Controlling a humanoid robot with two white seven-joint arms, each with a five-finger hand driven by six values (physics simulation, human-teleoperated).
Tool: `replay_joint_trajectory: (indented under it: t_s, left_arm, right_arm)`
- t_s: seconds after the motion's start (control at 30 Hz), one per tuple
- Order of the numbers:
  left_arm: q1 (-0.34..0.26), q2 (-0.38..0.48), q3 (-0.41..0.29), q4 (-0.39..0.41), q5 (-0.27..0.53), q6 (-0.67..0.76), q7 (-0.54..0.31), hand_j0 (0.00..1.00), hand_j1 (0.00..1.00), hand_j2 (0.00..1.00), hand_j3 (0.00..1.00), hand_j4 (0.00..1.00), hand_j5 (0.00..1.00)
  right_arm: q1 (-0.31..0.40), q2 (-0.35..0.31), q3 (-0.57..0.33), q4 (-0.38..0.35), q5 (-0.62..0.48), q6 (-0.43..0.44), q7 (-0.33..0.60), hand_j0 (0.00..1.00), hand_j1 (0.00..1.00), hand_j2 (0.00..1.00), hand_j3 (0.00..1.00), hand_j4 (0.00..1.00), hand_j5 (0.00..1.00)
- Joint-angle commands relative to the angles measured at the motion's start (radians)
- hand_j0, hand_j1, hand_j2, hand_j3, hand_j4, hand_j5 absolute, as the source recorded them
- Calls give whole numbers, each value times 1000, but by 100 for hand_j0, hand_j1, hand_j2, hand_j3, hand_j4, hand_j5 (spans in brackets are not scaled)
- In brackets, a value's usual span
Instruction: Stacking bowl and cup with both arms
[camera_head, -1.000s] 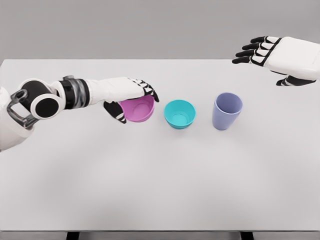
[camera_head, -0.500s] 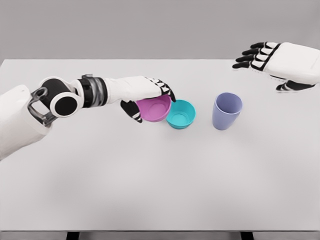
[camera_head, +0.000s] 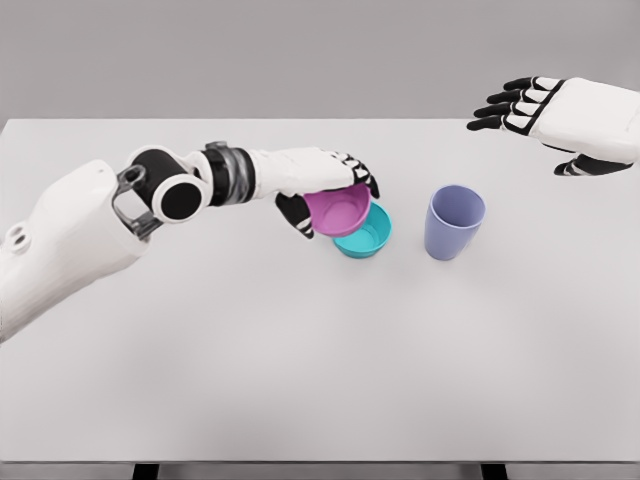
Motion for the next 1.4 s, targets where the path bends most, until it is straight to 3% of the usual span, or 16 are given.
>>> replay_joint_trajectory:
  t_s: [0.0, 0.6, 1.37]
  left_arm:
    - [2, -17, -10, 14, 1, 0, 1, 66, 66, 66, 66, 66, 66]
    - [-18, -122, -36, 131, -54, -3, 1, 66, 66, 66, 66, 66, 66]
    - [-12, -125, -42, 163, -54, -11, 1, 67, 67, 67, 67, 67, 67]
  right_arm:
    - [0, -1, 1, 0, -4, 3, -1, 100, 100, 100, 100, 100, 100]
    - [0, -1, 3, 1, -6, 3, -1, 100, 100, 100, 100, 100, 100]
    - [11, -1, 1, 1, -4, 3, -1, 100, 100, 100, 100, 100, 100]
